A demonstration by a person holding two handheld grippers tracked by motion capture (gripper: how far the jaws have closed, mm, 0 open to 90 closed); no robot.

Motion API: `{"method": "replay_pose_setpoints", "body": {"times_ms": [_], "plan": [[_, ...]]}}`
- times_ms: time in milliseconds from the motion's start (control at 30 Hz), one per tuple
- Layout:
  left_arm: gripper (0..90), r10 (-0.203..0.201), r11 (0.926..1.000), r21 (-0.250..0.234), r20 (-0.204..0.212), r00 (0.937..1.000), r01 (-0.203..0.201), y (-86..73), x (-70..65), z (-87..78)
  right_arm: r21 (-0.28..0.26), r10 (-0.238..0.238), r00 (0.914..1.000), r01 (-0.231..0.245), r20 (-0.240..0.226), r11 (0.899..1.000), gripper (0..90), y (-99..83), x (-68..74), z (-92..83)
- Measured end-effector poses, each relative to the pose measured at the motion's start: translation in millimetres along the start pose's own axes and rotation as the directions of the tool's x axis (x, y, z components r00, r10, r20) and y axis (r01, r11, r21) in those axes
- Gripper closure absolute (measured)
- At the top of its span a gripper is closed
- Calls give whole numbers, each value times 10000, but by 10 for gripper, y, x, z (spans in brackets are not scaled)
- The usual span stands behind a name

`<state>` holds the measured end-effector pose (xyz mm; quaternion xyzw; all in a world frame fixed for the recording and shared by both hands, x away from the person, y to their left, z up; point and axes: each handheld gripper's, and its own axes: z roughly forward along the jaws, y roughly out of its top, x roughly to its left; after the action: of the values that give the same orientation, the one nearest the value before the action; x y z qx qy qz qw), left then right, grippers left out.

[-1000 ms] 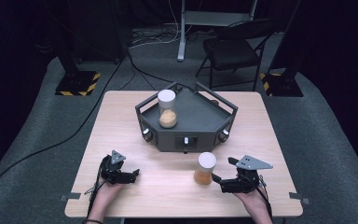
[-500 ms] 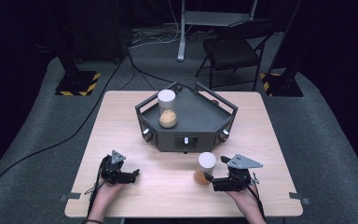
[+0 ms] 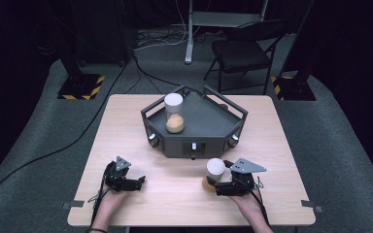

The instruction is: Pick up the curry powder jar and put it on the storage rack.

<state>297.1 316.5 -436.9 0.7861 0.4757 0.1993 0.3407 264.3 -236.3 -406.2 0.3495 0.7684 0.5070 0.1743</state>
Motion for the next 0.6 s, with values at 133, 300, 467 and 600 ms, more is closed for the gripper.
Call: {"method": "replay_pose_setpoints", "body": {"times_ms": [133, 300, 467, 600], "plan": [[23, 4, 10000, -3, 0, 10000, -4, 0, 1, 0, -53, 68, 10000, -68, -53, 10000, 134, -17, -24, 42], [23, 1, 10000, 2, 1, 10000, -1, 1, 0, 0, -27, 51, 9999, -51, -118, 10000, 160, -15, -37, 87], [23, 7, 10000, -4, 1, 10000, -7, 0, 1, 0, 14, -34, 9999, 34, -163, 10000, 189, -13, -37, 146], [23, 2, 10000, 0, 3, 10000, -2, 0, 1, 0, 43, -104, 9998, 105, -193, 9999, 209, -12, -40, 189]]}}
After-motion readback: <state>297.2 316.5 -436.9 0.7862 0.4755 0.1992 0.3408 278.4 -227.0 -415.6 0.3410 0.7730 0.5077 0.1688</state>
